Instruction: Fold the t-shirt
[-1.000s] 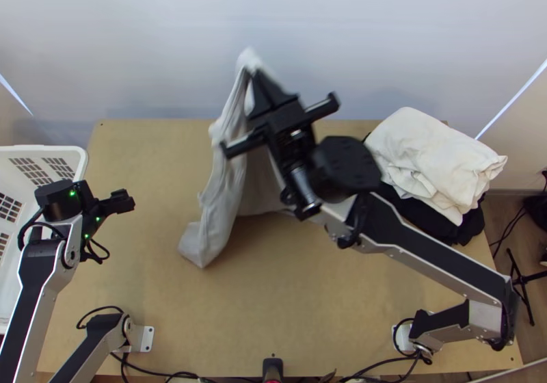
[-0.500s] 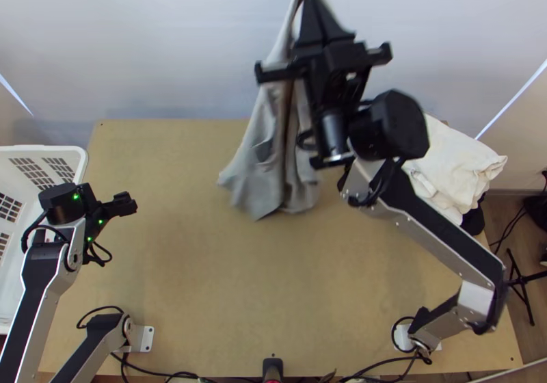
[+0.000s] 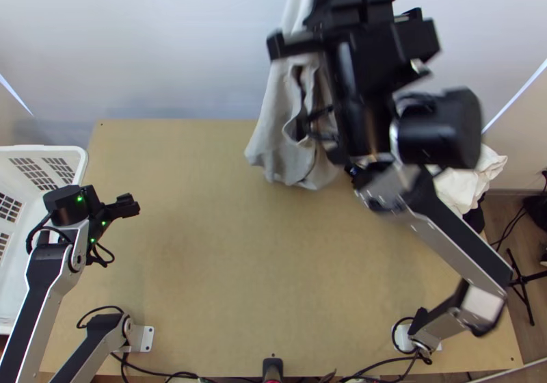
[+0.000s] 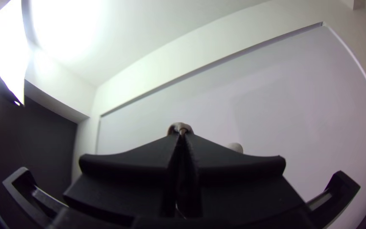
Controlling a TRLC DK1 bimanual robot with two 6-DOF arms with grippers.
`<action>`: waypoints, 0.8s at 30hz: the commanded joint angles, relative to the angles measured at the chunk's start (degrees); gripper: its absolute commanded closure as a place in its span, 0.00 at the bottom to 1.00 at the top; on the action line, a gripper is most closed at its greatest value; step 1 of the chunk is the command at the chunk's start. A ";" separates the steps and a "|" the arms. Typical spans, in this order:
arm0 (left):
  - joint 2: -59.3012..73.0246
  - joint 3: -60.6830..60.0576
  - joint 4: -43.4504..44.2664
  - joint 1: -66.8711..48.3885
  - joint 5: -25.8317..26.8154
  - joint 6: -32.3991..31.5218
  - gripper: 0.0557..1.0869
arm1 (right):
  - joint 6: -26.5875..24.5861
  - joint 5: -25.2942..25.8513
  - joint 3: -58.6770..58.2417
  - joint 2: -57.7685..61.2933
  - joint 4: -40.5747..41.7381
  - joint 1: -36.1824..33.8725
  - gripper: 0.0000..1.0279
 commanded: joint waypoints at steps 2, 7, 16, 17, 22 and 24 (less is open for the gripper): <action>0.18 -0.75 0.85 -0.13 0.00 -0.10 0.04 | 11.20 -12.56 -6.85 -10.26 -4.66 10.42 0.97; 0.45 -0.66 1.29 -0.31 0.00 -0.45 0.04 | 27.81 -16.87 -5.79 -14.48 -17.05 12.26 0.97; 1.42 -0.31 2.35 -1.36 0.00 -1.42 0.04 | 42.31 -21.44 -22.23 -20.10 -27.42 7.78 0.97; 1.59 -0.05 2.44 -1.63 0.00 -1.77 0.04 | 42.22 -21.44 -24.77 -20.10 -25.84 5.93 0.97; 2.21 0.48 2.61 -3.21 0.00 -3.00 0.04 | 36.07 -21.44 -34.18 -16.06 -15.64 -2.33 0.97; 2.38 0.66 2.70 -3.21 0.00 -3.00 0.04 | 33.79 -21.44 -34.71 -12.11 -13.62 -5.23 0.97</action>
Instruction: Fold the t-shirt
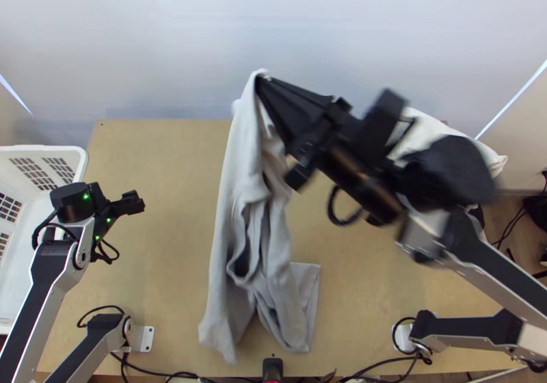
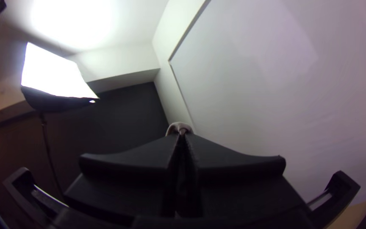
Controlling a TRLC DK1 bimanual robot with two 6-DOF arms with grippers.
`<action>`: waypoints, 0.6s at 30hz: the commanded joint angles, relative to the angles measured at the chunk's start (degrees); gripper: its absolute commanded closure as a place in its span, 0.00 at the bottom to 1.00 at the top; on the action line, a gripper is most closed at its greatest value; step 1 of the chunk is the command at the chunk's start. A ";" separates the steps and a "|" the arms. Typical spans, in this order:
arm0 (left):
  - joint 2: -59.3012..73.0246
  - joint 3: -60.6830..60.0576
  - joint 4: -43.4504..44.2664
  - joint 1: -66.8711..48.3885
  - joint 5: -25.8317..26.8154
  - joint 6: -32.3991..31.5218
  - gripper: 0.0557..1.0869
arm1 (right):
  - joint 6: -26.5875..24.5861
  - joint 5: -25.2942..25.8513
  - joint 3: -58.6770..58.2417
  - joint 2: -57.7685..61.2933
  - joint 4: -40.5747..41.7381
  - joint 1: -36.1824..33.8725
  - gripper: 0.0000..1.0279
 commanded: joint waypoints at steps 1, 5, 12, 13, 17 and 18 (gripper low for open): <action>0.90 0.81 0.41 -0.87 0.00 -0.81 0.04 | -4.60 -0.65 -8.89 7.23 6.79 -9.76 0.97; 0.98 1.34 0.32 -0.87 0.00 -0.64 0.04 | -6.35 -0.65 -9.33 14.78 6.79 -16.09 0.97; 1.51 1.69 0.32 -2.01 0.00 -0.29 0.04 | -21.12 4.09 -18.56 21.46 21.12 -21.19 0.97; 1.51 1.51 0.23 -3.42 0.00 -0.29 0.04 | -22.97 5.06 -18.47 21.90 21.56 -21.36 0.97; 0.72 2.04 -3.11 -11.42 0.44 -0.37 0.04 | -27.54 11.74 -15.84 24.54 22.53 -22.77 0.97; 0.28 2.39 -4.25 -13.88 0.97 -0.37 0.04 | -27.80 13.24 -15.48 25.16 22.53 -23.21 0.97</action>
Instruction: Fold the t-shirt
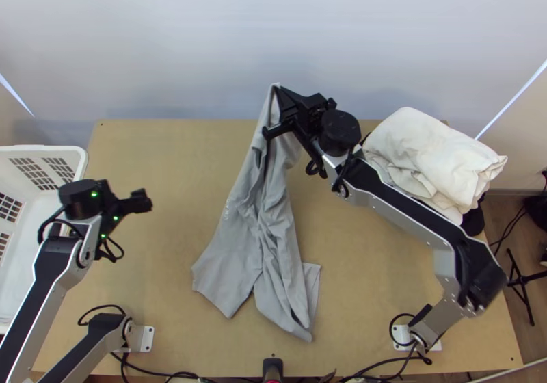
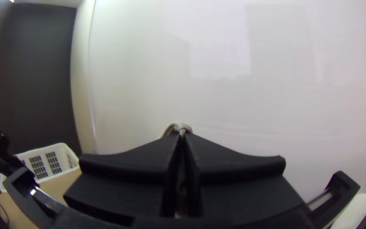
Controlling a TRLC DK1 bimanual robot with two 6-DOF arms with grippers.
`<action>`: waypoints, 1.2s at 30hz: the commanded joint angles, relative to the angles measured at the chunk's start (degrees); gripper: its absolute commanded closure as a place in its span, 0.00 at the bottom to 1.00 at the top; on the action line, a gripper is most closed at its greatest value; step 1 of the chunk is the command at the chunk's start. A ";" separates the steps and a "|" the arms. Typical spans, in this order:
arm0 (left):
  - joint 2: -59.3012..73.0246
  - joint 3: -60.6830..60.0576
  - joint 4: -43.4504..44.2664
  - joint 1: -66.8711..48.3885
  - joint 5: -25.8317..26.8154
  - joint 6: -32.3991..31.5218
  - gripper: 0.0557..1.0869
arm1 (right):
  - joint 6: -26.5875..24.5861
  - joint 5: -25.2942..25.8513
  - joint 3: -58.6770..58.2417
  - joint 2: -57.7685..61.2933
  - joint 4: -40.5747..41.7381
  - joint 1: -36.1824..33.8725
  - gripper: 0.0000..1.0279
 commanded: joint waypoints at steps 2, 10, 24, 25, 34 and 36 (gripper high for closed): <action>-1.60 1.54 -5.09 -13.73 1.91 0.46 0.04 | -7.56 9.05 -0.62 5.62 4.04 -4.39 0.97; 0.42 6.38 -8.96 -31.66 6.48 1.25 0.04 | -7.56 16.16 -1.24 7.20 3.42 -4.92 0.97; 16.50 12.09 -4.65 -47.04 7.45 0.46 0.04 | -6.95 17.48 -2.73 9.57 3.33 -5.01 0.97; 17.73 12.79 -4.65 -47.57 7.45 0.46 0.04 | -6.86 17.48 -2.73 9.57 3.42 -5.01 0.97; 25.29 17.80 -3.33 -50.91 7.45 -2.18 0.04 | -6.59 17.92 -2.21 10.10 3.51 -5.89 0.97; 26.43 18.33 -3.51 -52.05 7.45 -2.62 0.04 | -6.51 17.92 -1.77 10.28 3.51 -6.24 0.97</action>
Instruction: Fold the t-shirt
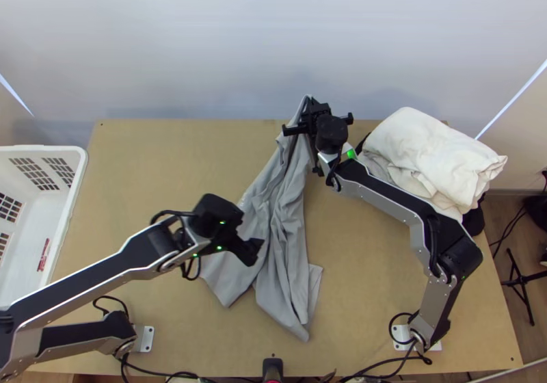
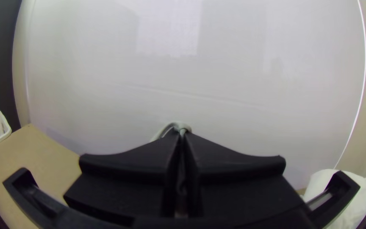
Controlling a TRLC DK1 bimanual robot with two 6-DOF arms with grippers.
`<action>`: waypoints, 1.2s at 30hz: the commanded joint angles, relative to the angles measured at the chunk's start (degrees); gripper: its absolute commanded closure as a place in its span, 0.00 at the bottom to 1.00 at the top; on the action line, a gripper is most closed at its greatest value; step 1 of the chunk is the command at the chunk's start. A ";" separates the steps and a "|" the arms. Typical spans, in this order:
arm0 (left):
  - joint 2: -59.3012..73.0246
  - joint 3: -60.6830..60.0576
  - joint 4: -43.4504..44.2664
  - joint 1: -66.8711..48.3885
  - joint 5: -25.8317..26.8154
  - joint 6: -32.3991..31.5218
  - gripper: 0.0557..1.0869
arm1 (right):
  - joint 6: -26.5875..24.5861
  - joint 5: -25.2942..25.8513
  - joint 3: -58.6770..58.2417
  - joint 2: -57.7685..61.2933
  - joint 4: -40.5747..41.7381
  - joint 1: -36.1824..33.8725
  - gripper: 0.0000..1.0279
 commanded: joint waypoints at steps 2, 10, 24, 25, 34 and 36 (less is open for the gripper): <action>7.21 4.55 -2.76 -4.65 0.02 -1.74 0.04 | 0.86 0.22 0.84 0.57 0.12 -0.93 0.97; 15.21 11.05 -9.79 -3.24 18.48 -12.82 0.05 | 3.94 0.92 0.22 0.40 -1.55 -1.11 0.97; 19.96 12.11 -2.67 -5.09 24.72 -32.51 0.05 | 4.20 1.01 0.40 0.31 -2.08 -1.11 0.97; 20.22 12.20 -2.76 -5.79 24.81 -32.77 0.05 | 4.20 1.01 0.48 0.40 -2.08 -1.11 0.97; 22.86 15.36 -6.36 -7.55 27.44 -37.34 0.05 | 4.38 1.01 0.48 0.92 -2.08 -1.46 0.97; 24.00 16.33 -8.30 -7.64 27.62 -37.52 0.05 | 4.38 1.19 0.48 1.10 -2.08 -1.46 0.97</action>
